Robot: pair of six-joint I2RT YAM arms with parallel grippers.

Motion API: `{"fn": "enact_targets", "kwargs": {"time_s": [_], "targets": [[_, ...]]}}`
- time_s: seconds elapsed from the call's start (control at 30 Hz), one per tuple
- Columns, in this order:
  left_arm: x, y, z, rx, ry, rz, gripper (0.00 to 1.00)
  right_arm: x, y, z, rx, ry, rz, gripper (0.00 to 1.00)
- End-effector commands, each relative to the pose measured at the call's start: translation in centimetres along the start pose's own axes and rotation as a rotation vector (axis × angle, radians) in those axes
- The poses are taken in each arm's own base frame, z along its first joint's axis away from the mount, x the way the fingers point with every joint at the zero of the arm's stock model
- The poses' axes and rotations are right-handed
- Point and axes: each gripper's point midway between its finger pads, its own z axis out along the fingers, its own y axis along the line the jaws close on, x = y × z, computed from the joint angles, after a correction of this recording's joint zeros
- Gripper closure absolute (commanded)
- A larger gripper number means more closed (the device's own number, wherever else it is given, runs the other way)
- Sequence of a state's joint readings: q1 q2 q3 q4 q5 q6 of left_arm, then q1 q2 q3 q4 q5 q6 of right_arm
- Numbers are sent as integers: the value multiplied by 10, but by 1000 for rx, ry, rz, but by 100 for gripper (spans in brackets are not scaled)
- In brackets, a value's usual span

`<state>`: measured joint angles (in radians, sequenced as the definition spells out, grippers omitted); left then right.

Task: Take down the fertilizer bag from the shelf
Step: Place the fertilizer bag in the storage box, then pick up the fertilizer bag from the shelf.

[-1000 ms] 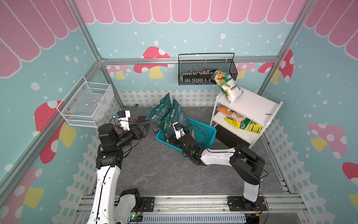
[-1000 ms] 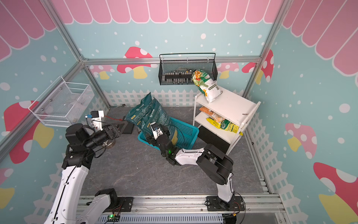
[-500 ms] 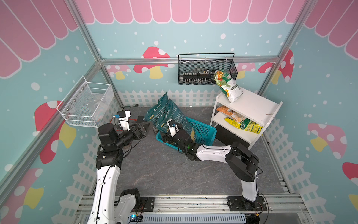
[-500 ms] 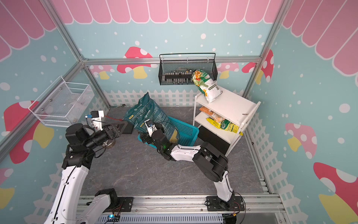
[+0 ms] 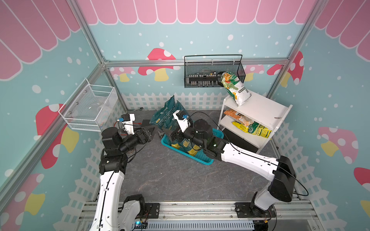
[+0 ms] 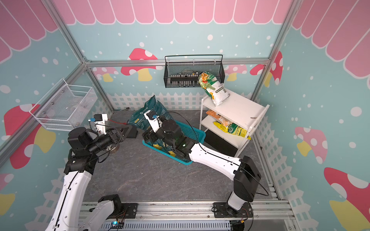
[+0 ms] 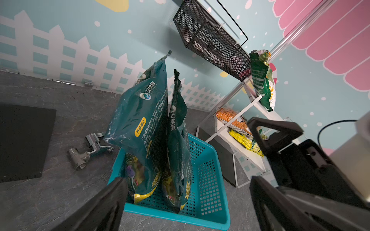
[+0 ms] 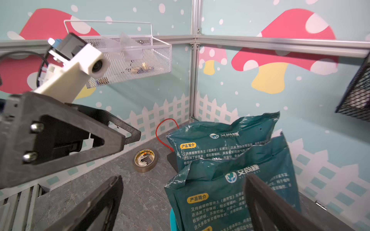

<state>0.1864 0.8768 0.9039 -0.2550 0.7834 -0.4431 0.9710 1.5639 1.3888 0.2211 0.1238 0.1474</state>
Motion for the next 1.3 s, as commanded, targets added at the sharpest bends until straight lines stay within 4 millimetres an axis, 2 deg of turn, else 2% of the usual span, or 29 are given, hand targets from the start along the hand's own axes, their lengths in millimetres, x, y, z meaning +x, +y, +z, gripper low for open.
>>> {"fn": "enact_targets", "kwargs": {"time_s": [0.0,0.03,0.17,0.2,0.3,0.4,0.47,0.53,0.6,0.67,0.8,1.0,1.07,1.13,1.27], "targets": [[-11,-7,-5,-14,-29,48,1,-26,-52,-29,283,-25,9,7],[-12,-8,-5,-13,-28,48,1,-35,-64,-36,353,-39,14,9],[-11,-9,-5,-7,-25,45,1,-63,-111,-73,648,-102,98,1],[-11,-8,-5,-8,-26,44,1,-66,-116,-79,685,-103,102,1],[-11,-9,-5,-5,-24,43,1,-78,-120,-93,706,-140,84,4],[-10,-8,-4,-7,-23,42,1,-88,-117,-112,669,-287,52,7],[-10,-8,-4,-8,-23,42,1,-95,-123,-124,729,-337,2,5],[-10,-8,-4,-8,-24,45,1,-101,-119,-116,701,-265,-122,2],[-10,-7,-4,-11,-25,44,0,-107,-124,-110,713,-200,-173,1],[-11,-8,-5,-9,-26,45,0,-108,-134,-106,761,-101,-186,1],[-10,-7,-4,-11,-25,46,1,-119,-142,-93,714,4,-202,1],[-10,-7,-5,-13,-26,44,1,-120,-207,-111,960,221,-159,1],[-10,-7,-5,-13,-26,44,0,-119,-223,-118,994,238,-149,10],[-10,-7,-4,-12,-25,44,1,-114,-234,-116,970,260,-149,15],[-10,-8,-5,-12,-27,45,1,-95,-257,-102,952,359,-137,18]]}}
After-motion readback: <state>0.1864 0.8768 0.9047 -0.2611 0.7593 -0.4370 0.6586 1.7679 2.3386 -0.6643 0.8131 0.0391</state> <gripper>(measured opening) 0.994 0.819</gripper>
